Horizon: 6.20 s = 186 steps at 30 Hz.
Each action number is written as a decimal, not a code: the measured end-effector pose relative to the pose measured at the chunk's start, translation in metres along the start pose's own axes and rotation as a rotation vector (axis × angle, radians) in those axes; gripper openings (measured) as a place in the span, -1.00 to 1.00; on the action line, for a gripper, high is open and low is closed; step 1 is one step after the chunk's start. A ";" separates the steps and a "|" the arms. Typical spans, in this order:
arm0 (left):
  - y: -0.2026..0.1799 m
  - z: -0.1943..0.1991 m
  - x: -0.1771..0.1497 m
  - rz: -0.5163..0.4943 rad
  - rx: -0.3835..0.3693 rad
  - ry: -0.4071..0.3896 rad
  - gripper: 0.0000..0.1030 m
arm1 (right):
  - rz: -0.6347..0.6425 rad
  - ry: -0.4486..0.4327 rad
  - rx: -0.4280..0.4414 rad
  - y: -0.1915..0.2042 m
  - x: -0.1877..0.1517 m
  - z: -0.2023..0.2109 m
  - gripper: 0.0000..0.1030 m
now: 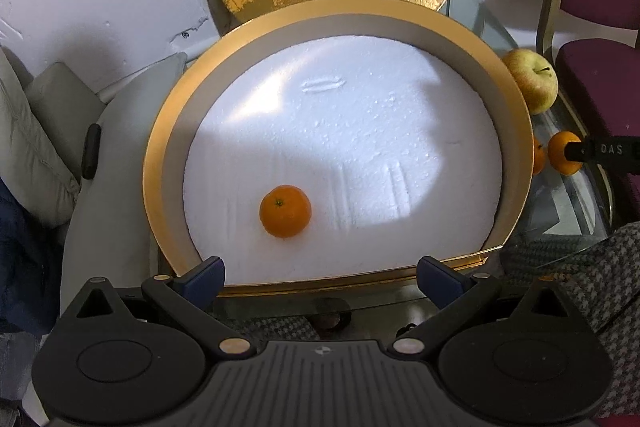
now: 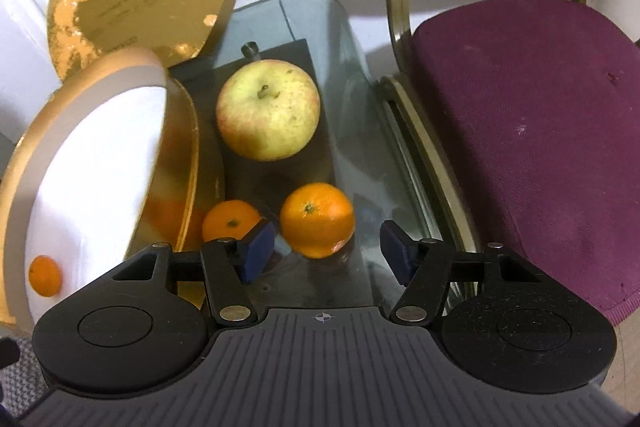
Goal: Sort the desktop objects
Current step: 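Grasp a second mandarin with the right gripper and lift it, then carry the mandarin into the box and release it beside the first, then move the right gripper back to the last mandarin by the apple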
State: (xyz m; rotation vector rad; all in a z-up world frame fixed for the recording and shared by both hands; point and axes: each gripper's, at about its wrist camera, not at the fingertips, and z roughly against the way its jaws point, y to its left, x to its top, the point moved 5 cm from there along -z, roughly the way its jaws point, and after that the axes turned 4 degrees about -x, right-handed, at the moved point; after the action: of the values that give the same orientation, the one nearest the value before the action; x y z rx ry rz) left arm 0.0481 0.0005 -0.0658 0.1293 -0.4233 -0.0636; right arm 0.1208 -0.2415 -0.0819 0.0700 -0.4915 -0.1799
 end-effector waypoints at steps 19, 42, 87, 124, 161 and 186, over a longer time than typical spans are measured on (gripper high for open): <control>0.005 -0.005 -0.003 0.023 -0.004 0.014 0.99 | -0.030 0.056 0.004 0.006 0.004 -0.031 -0.05; 0.005 0.007 -0.013 0.039 -0.097 -0.034 0.99 | -0.051 0.032 0.022 0.007 -0.019 0.044 -0.05; 0.139 0.023 -0.068 0.374 0.052 -0.050 0.99 | 0.416 -0.026 0.172 0.211 -0.044 0.096 -0.05; 0.139 0.015 -0.070 0.360 0.073 -0.011 0.99 | 0.451 0.160 0.097 0.223 -0.053 -0.005 0.08; 0.044 0.038 -0.038 0.092 0.059 -0.059 0.99 | 0.238 -0.020 0.129 0.110 -0.049 0.121 0.28; 0.002 0.032 -0.018 -0.040 0.043 -0.064 0.99 | 0.098 -0.014 0.134 0.063 -0.043 0.100 0.25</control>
State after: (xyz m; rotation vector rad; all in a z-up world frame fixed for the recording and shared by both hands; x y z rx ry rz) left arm 0.0186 0.0003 -0.0434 0.1787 -0.4861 -0.0983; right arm 0.0458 -0.1738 -0.0069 0.1751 -0.5194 -0.0509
